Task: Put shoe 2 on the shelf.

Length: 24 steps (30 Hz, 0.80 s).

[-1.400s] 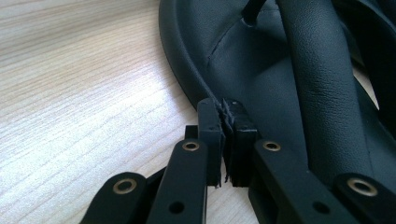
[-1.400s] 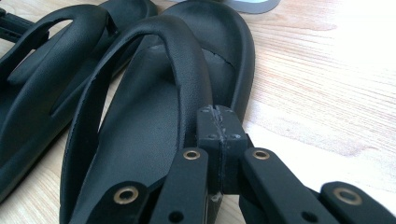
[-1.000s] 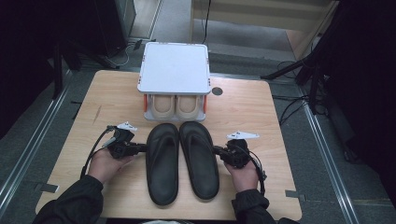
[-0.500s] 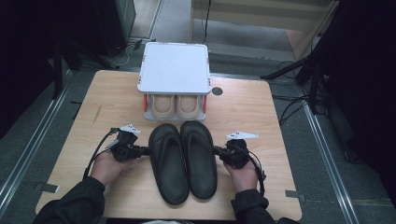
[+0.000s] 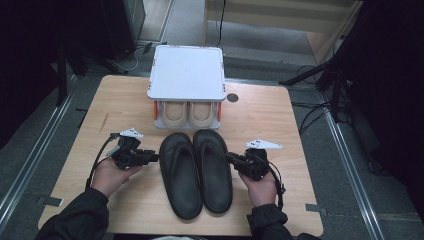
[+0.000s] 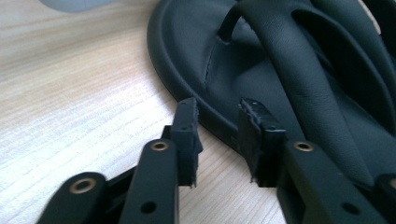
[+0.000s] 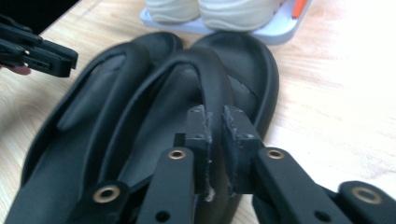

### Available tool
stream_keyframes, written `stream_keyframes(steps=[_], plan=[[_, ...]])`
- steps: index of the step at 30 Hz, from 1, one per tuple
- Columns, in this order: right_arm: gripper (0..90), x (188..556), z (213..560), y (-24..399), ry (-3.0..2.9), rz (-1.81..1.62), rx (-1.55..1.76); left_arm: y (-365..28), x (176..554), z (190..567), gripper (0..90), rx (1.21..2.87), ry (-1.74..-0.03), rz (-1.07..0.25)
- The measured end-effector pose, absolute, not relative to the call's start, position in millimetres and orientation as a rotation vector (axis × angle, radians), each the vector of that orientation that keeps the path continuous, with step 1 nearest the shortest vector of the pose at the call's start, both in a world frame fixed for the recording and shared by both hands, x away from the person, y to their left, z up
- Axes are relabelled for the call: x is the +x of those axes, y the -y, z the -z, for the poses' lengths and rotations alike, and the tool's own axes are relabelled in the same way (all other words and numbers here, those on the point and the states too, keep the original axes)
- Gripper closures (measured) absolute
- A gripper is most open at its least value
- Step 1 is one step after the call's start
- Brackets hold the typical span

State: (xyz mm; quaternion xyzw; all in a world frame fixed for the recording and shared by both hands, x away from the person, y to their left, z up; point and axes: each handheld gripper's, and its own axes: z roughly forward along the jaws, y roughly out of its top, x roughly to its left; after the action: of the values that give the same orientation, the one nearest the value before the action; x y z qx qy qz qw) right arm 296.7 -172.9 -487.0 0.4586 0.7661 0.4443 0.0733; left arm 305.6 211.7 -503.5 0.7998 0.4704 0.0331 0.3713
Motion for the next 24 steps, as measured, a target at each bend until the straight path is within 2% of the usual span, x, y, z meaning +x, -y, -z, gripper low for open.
stream_keyframes(steps=[3,7,10,16,24], plan=[[70.4,293.1,484.2,170.4,-2.271,-1.356,1.376,-212.9,304.8,500.5,61.2,2.045,-1.197,-0.090],[67.9,286.1,484.1,164.1,-2.262,-1.387,1.372,-214.8,305.2,498.0,52.8,2.026,-1.200,-0.084],[63.9,280.3,485.0,157.1,-2.261,-1.399,1.365,-217.0,304.7,496.4,49.7,2.012,-1.194,-0.089],[57.2,274.4,489.6,144.7,-2.266,-1.408,1.370,-219.5,304.2,495.7,45.8,2.005,-1.185,-0.097],[53.2,271.7,493.0,126.1,-2.252,-1.403,1.363,-222.0,305.4,495.2,45.5,2.008,-1.180,-0.108]])
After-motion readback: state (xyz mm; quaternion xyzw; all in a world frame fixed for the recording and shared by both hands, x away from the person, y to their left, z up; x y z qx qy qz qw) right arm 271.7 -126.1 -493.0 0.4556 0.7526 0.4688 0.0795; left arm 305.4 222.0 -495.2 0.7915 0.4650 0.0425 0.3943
